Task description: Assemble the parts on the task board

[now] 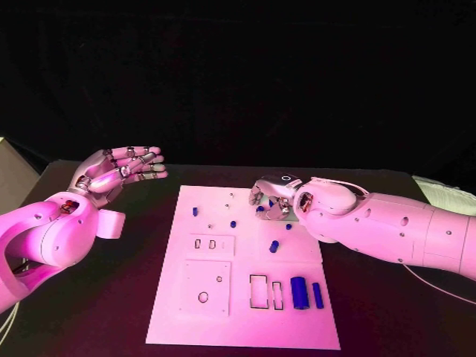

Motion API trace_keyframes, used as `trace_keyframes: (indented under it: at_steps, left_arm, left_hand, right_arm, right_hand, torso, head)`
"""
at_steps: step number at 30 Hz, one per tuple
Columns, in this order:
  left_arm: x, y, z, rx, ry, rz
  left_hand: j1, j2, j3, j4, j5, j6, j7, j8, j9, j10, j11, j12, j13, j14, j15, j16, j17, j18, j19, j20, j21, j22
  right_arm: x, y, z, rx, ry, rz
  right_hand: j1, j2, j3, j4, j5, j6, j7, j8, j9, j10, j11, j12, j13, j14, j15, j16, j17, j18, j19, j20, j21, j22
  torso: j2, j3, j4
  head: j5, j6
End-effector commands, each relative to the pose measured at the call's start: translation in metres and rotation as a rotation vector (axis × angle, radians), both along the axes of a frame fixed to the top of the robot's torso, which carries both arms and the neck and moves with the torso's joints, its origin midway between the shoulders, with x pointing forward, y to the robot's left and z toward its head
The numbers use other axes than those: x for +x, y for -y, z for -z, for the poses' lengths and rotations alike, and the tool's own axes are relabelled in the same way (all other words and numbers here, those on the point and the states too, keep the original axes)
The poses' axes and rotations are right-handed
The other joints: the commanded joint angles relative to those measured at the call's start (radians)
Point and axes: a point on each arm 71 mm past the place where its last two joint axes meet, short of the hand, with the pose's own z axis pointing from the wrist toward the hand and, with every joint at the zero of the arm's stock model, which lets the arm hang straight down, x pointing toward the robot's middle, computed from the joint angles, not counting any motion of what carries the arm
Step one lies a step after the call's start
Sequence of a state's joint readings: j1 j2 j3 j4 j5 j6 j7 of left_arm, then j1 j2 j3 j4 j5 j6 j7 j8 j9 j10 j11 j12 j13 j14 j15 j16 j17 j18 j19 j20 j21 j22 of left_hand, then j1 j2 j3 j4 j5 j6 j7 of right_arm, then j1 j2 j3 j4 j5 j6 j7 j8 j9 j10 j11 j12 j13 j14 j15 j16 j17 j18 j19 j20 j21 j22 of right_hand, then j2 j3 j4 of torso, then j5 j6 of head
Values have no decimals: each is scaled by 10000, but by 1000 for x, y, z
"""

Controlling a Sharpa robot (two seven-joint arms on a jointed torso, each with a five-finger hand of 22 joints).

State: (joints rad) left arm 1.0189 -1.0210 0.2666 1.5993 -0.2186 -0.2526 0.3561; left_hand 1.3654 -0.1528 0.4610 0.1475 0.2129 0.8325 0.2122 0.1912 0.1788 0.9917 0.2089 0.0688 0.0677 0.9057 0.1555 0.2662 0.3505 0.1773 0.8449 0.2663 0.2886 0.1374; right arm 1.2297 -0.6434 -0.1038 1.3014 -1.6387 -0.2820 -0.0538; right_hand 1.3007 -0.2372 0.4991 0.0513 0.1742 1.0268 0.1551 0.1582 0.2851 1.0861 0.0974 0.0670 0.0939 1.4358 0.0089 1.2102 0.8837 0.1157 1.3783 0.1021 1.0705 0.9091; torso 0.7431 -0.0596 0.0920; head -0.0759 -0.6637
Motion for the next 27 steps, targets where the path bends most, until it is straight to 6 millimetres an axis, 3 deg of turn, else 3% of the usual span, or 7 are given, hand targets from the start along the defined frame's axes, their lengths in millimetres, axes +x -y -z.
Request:
trace_keyframes:
  at_steps: [1, 8, 18, 27]
  left_arm:
    - [0, 2, -1, -4, 81, 148]
    - [0, 1, -1, 8, 77, 125]
    - [0, 1, -1, 7, 74, 132]
    - [0, 0, -1, 13, 68, 126]
  left_hand:
    - [-40, 42, -18, -64, -17, -91, 584, -53, 14, -73, 2, -9, -7, -10, 49, -53, -16, 48, -66, -11, -33, -17]
    - [-40, 42, -18, -64, -17, -91, 584, -53, 14, -73, 2, -9, -7, -10, 49, -53, -16, 48, -66, -11, -33, -17]
    - [-35, 50, -15, -69, -15, -91, 583, -51, 16, -74, 2, -6, -6, -5, 50, -70, -22, 51, -63, -8, -48, -29]
    - [-40, 65, -15, -67, -17, -83, 578, -41, 21, -71, 0, 3, -3, -7, 55, -115, -38, 52, -61, 1, -82, -56]
  right_arm:
    - [-2, 1, -1, -50, 223, -147]
    - [-2, 6, -2, -170, 335, -93]
    - [-5, 6, -1, -158, 302, -232]
    - [-6, 6, 0, -134, 271, -209]
  right_hand:
    - [90, 2, -46, 7, 49, 9, -22, 15, 15, 100, -27, 38, 16, 8, -53, 27, 16, 40, 34, -19, 52, 25]
    - [113, 11, -41, 6, 76, 35, -32, 29, 30, 159, -37, 49, 32, 35, -60, 75, 96, 24, 70, -26, 116, 116]
    - [143, 11, 11, 28, 113, 94, -68, 58, 81, 471, -87, 109, 108, 133, -99, 245, 348, -40, 209, -60, 382, 485]
    - [381, 169, 695, -41, 16, 254, -146, 167, 252, 1368, -255, 209, 323, 249, -235, 554, 755, -227, 549, -186, 1218, 1593]
  torso:
    - [6, -12, 31]
    - [11, -40, 60]
    - [23, -47, 87]
    - [34, -59, 117]
  head:
    - [-24, 5]
    - [-57, 9]
    - [-70, 22]
    - [-106, 36]
